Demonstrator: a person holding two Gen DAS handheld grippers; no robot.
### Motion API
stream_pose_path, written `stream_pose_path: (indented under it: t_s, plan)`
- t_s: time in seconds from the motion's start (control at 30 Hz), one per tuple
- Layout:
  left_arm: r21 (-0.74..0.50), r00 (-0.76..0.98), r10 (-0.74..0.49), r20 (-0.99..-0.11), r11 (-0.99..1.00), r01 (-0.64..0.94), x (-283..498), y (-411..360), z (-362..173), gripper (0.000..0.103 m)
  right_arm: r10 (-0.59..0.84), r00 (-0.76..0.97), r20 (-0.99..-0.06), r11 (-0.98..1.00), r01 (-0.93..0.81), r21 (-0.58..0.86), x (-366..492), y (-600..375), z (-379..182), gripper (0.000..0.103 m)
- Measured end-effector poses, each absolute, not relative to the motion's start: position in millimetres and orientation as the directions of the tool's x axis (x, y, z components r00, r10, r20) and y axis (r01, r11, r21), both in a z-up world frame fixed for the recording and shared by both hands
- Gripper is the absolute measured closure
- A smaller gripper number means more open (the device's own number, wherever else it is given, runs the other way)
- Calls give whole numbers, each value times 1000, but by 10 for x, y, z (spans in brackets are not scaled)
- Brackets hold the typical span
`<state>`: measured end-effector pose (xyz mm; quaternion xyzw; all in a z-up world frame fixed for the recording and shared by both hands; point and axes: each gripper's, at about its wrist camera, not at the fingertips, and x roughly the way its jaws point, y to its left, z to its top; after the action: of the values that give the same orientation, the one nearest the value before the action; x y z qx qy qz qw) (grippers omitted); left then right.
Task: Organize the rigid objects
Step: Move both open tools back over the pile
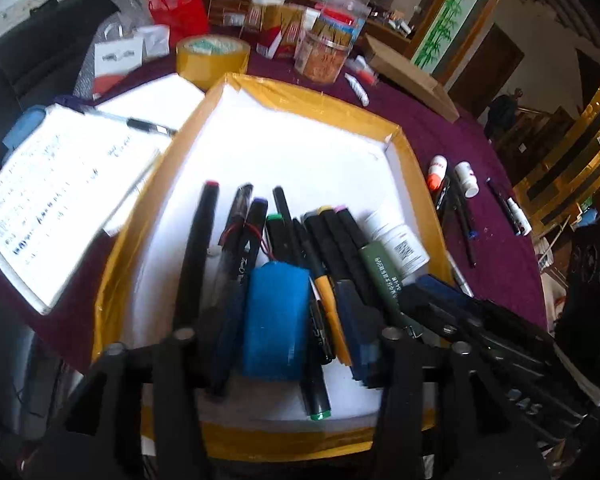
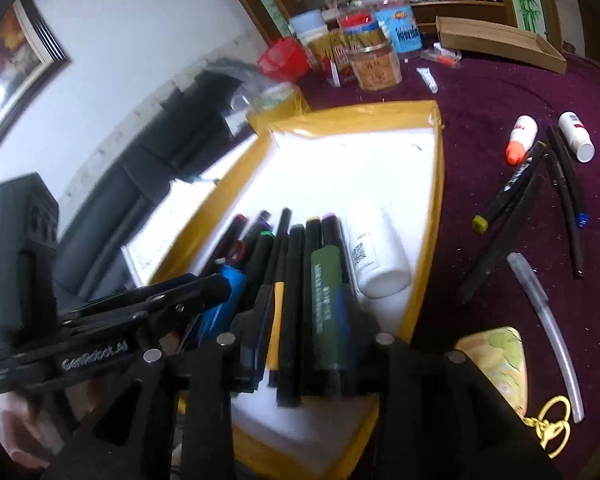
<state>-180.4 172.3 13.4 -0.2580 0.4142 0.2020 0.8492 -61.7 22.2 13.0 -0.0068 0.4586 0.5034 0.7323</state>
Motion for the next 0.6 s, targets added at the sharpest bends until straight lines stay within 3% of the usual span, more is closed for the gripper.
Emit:
stream_pose_path:
  t_s: [0.13, 0.27, 0.6]
  plan:
    - [-255, 603, 155, -783, 803, -538, -1818, 1600, 260, 52, 787, 80, -612, 451, -752, 481, -583, -170, 273, 75]
    - [-273, 638, 117, -761, 835, -478, -1741, 1392, 361, 52, 775, 147, -615, 515, -710, 480, -301, -597, 294, 75]
    - [-331, 622, -71, -780, 890, -313, -1373, 762, 331, 52, 620, 141, -772, 646, -650, 400, 238, -842, -220, 76]
